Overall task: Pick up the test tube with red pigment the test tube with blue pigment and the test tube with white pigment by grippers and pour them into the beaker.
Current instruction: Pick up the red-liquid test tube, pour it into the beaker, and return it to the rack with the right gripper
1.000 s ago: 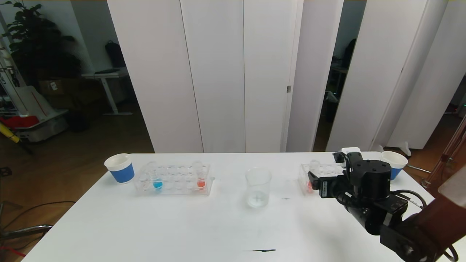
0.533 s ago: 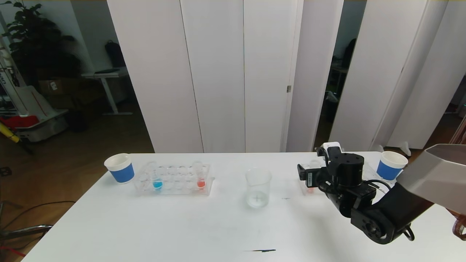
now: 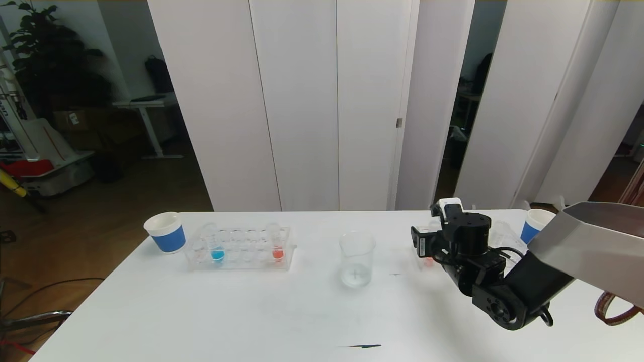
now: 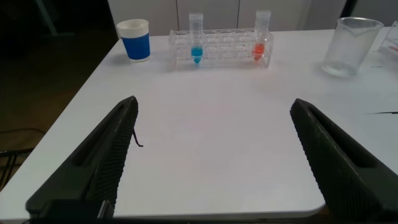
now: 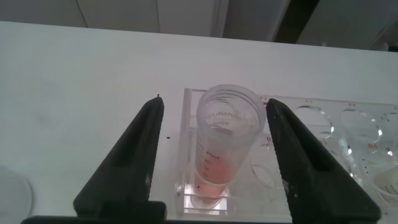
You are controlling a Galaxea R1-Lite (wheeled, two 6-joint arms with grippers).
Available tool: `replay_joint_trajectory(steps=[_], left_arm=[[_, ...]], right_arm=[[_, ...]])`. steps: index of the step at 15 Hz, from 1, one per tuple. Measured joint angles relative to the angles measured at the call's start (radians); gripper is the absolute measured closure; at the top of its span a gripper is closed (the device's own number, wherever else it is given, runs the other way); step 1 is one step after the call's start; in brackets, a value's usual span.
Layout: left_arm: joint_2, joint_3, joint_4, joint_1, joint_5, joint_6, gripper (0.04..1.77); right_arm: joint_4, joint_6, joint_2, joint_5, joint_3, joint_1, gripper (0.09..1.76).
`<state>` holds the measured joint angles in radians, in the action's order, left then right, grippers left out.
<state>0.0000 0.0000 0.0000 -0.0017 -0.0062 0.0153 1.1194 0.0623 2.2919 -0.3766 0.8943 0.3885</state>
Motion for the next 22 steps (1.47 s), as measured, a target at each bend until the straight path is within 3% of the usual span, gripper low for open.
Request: replay_joint_trajectory(steps=[2, 3, 4, 6, 17, 22], left_arm=[[0.000, 0.000, 0.000, 0.000, 0.000, 0.000, 0.06], [0.000, 0.000, 0.000, 0.000, 0.000, 0.000, 0.06], [0.000, 0.000, 0.000, 0.000, 0.000, 0.000, 0.06], [0.000, 0.000, 0.000, 0.000, 0.000, 0.000, 0.06], [0.000, 0.000, 0.000, 0.000, 0.000, 0.000, 0.06], [0.000, 0.000, 0.000, 0.000, 0.000, 0.000, 0.06]], right_arm=[[0.000, 0.001, 0.007, -0.001, 0.002, -0.001, 1.36], [0.001, 0.003, 0.008, 0.000, 0.003, -0.001, 1.42], [0.001, 0.003, 0.009, 0.000, 0.004, -0.001, 1.19], [0.000, 0.005, 0.010, 0.000, 0.004, -0.001, 1.27], [0.000, 0.008, -0.029, 0.005, 0.032, -0.009, 1.27], [-0.081, 0.006, -0.107, 0.080, 0.110, -0.024, 1.27]])
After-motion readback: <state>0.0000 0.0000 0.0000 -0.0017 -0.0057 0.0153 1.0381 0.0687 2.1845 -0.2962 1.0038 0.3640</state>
